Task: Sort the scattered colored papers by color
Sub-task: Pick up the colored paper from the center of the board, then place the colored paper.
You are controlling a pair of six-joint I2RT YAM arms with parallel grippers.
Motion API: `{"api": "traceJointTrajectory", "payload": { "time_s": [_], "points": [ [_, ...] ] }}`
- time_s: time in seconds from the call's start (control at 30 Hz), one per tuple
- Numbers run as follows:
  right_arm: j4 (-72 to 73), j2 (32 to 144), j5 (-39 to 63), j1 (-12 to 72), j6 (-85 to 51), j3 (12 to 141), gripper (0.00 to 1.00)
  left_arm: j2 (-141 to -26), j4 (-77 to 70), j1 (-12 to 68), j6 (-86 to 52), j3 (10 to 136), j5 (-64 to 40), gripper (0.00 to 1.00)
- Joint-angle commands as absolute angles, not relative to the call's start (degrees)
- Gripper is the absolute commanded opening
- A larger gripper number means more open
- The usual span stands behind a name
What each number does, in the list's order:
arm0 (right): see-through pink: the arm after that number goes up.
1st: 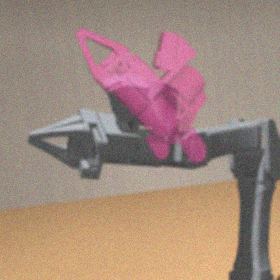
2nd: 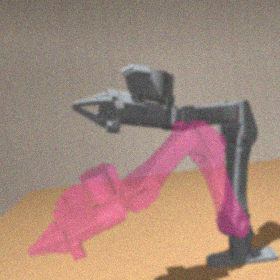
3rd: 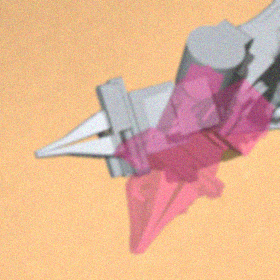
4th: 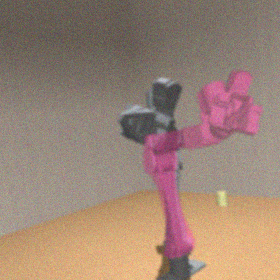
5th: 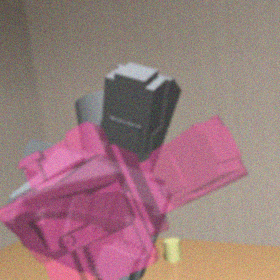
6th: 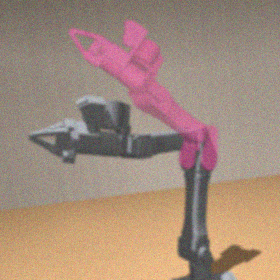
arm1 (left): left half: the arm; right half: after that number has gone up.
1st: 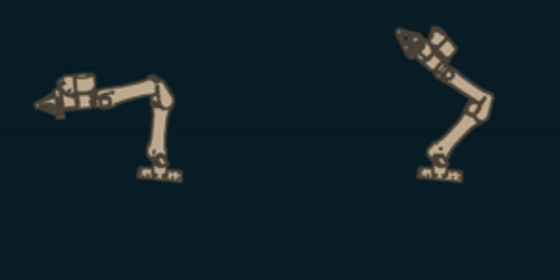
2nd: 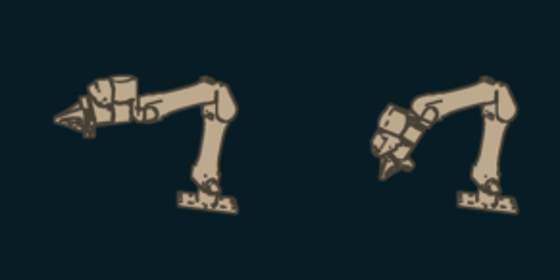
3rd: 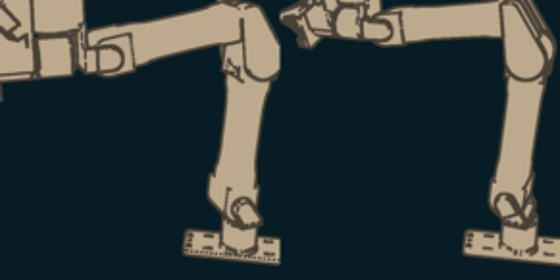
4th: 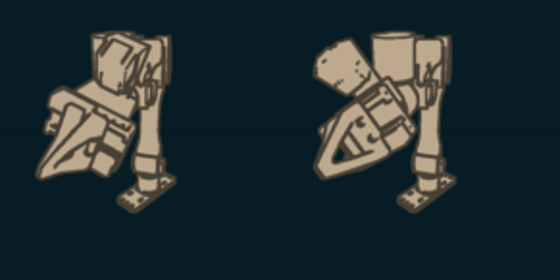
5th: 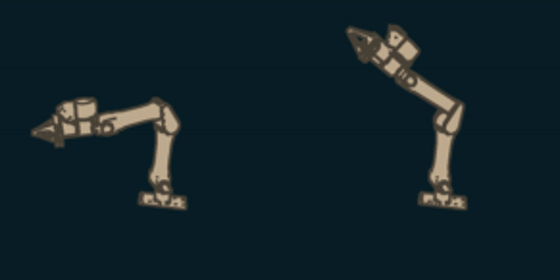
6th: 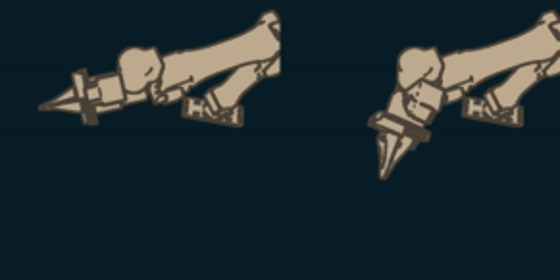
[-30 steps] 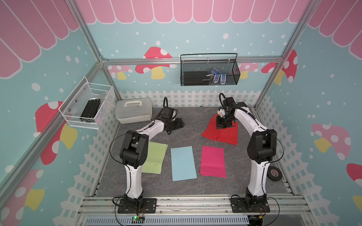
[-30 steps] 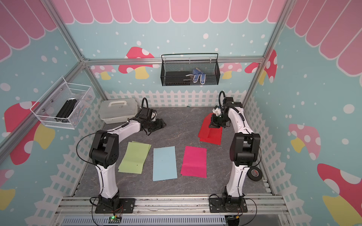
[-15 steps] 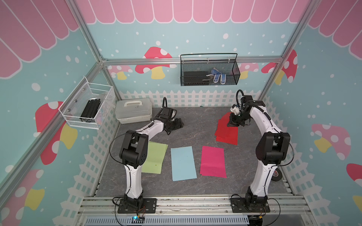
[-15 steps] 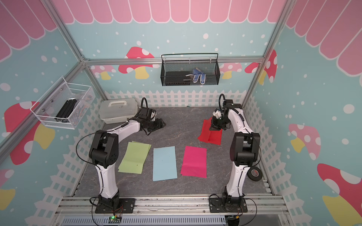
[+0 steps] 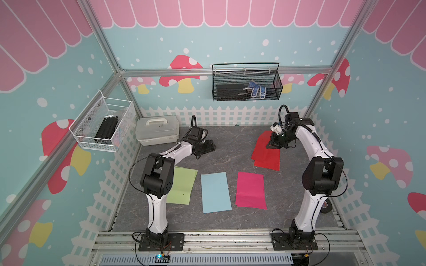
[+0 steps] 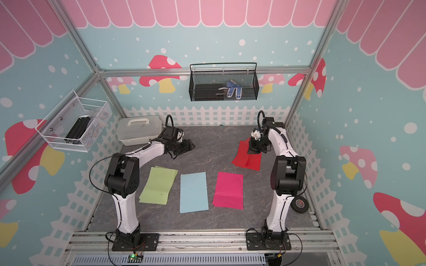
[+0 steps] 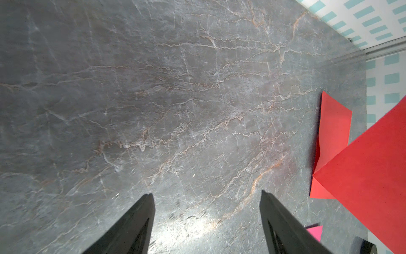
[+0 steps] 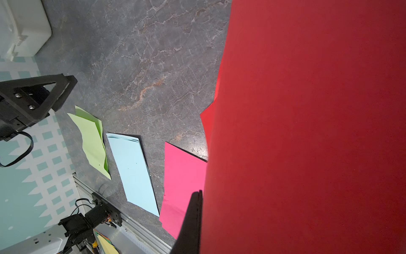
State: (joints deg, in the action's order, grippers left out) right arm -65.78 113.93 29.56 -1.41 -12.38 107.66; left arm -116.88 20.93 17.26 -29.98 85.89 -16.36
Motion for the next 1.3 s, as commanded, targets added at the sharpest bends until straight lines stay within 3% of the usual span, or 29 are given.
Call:
{"api": "traceJointTrajectory", "payload": {
  "time_s": [0.0,0.6,1.27],
  "points": [
    [-66.73,112.26,31.37,-2.1,-10.54,106.61,0.0,-115.9,20.3,16.7,-29.53,85.51,-17.12,0.78],
    [-66.77,112.64,26.48,-3.12,-9.8,102.44,0.0,-117.26,20.31,15.57,-29.19,85.78,-18.21,0.78],
    [-70.31,121.16,16.89,-3.08,-8.95,107.64,0.0,-119.87,19.33,14.76,-29.71,86.34,-19.5,0.78]
  ]
}}
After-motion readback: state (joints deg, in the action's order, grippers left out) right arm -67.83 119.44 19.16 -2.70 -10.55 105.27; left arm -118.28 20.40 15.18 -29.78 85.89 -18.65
